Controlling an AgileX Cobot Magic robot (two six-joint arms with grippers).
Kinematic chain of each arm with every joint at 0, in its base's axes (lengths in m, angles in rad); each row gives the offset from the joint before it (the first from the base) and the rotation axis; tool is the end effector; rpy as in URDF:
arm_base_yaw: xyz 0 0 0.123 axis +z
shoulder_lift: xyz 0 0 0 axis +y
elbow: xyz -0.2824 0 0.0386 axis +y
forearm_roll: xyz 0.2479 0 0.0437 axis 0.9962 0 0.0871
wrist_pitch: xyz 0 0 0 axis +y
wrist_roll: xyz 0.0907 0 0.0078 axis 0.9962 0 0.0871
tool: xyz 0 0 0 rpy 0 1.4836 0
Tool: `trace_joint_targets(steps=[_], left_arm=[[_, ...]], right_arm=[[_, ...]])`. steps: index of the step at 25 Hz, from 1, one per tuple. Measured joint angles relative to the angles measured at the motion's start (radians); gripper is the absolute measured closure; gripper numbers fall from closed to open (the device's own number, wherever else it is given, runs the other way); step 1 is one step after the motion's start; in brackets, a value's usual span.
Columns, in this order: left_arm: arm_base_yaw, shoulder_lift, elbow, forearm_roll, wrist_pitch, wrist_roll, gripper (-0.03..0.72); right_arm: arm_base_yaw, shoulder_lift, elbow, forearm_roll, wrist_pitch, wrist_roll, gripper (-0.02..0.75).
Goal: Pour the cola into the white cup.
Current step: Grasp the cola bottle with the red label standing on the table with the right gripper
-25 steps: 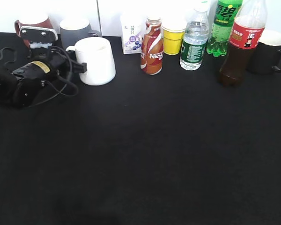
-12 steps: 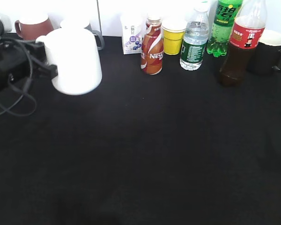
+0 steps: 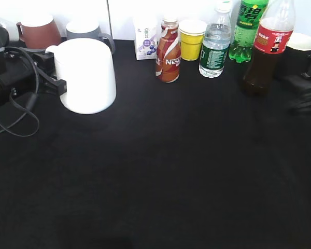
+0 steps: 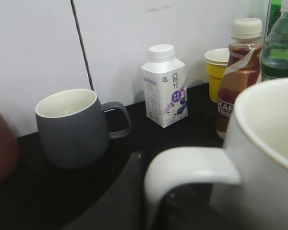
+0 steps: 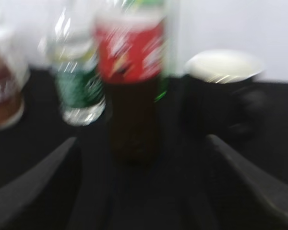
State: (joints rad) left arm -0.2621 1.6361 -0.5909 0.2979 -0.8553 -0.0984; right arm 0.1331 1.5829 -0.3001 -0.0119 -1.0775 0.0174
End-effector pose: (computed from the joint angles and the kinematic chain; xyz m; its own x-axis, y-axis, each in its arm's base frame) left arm 0.2915 -0.0991 0.1986 -0.0733 0.1208 -0.9900 0.4747 0.8772 0.0719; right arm 0.2424 0.0334 0.1688 -0.1185 -0.0040 -0.9929 -0.1416 0.9898 0.0129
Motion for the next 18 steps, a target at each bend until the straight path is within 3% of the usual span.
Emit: trace_joint_targets(steps=[2,8,18], left_arm=[[0.0,0.0,0.0,0.0,0.0,0.0,0.657],[0.0,0.0,0.0,0.0,0.0,-0.001,0.657],[0.0,0.0,0.0,0.0,0.0,-0.001,0.657]], right_arm=[[0.049,0.134,-0.049,0.045,-0.102,-0.024,0.15],[0.05,0.362,-0.282,0.073,-0.13,0.002,0.066],[0.05,0.587,-0.604,0.099,-0.111,0.006,0.081]])
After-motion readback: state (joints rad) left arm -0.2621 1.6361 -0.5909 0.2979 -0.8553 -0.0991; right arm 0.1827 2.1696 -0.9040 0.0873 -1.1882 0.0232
